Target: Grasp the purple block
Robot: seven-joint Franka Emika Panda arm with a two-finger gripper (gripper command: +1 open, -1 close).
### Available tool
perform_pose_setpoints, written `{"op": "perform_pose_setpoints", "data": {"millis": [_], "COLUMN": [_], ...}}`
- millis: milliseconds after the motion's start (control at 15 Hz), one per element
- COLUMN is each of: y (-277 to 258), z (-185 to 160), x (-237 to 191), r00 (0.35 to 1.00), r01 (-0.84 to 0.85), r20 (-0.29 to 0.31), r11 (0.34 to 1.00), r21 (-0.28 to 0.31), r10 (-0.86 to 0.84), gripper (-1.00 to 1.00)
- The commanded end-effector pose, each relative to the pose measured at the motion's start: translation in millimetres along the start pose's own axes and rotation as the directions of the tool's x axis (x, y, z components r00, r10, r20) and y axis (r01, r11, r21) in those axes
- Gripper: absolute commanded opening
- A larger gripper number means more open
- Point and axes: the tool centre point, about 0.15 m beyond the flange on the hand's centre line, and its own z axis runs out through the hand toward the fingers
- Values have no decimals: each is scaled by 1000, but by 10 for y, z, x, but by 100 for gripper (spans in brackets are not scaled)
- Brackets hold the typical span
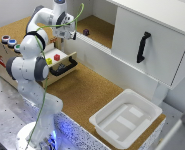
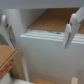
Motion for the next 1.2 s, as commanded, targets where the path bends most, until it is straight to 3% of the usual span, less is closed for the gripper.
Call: {"op": "perform_pose_setpoints", "data": {"millis": [0, 67, 200, 400, 667, 1133], "y": [-158, -129, -8, 334, 671, 982], "z": [447, 494, 639, 778, 963, 1397], "x": [621, 735, 975, 1310, 1628, 1905], "r00": [991, 991, 986, 968, 969, 983], "r01": [-135, -134, -166, -249, -242, -183], "r20": [-66, -73, -77, -92, -95, -76], "r11": [944, 929, 923, 934, 950, 945], "r21": [-301, -344, -346, -257, -197, -269], "r10": [120, 115, 148, 233, 227, 169], "gripper": [100, 100, 100, 100, 100, 100]}}
